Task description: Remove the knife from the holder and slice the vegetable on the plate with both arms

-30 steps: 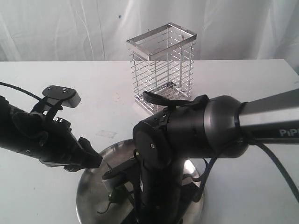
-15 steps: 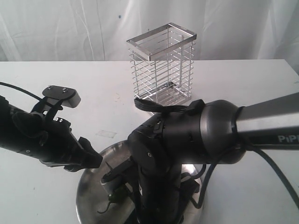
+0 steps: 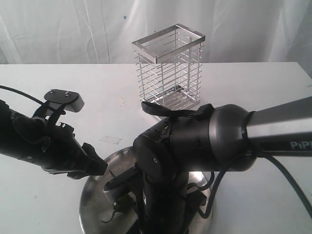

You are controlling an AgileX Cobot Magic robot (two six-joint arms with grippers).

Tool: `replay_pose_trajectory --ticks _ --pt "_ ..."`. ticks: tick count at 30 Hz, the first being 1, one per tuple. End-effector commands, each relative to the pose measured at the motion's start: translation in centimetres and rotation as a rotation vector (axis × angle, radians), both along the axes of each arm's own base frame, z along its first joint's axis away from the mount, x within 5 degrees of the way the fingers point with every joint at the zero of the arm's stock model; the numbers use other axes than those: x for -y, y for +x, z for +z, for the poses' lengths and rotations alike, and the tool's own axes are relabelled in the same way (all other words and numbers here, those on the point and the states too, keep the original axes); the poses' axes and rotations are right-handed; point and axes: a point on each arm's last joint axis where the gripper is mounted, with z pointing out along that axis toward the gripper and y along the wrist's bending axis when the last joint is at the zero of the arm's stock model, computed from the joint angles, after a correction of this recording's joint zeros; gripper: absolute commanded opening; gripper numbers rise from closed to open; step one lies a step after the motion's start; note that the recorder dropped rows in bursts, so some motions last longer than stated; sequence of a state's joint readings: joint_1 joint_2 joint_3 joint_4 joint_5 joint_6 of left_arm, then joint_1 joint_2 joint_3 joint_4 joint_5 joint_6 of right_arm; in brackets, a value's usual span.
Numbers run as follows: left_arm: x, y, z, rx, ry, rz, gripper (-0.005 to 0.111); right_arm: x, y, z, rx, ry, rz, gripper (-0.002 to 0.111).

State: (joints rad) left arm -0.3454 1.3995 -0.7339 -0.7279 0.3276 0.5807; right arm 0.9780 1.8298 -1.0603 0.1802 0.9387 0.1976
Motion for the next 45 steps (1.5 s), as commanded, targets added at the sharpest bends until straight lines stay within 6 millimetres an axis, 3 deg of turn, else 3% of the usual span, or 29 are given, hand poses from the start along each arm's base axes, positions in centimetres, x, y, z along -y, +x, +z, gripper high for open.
replay_pose_trajectory --ticks 1,18,22,28,34,45 --pt "-0.1 -0.3 0.1 -0.017 -0.019 0.005 0.059 -0.1 -0.1 -0.1 0.006 0.01 0.012 0.0" --pt "0.0 -0.3 0.1 -0.022 -0.029 0.011 0.058 -0.2 -0.1 -0.9 -0.015 -0.01 0.008 0.0" --pt "0.1 -0.2 0.2 -0.012 -0.045 0.009 0.04 -0.2 -0.1 -0.9 -0.015 -0.009 0.012 0.0" --pt "0.3 0.0 0.5 0.039 -0.056 -0.012 0.0 -0.2 -0.1 -0.9 -0.014 -0.01 0.015 0.0" --pt "1.5 0.6 -0.5 0.054 -0.14 -0.112 0.0 -0.2 0.0 -1.0 -0.008 -0.005 0.017 0.0" --pt "1.9 1.7 -3.4 -0.026 -0.135 -0.084 0.0 -0.2 0.0 -1.0 -0.007 -0.006 0.018 0.0"
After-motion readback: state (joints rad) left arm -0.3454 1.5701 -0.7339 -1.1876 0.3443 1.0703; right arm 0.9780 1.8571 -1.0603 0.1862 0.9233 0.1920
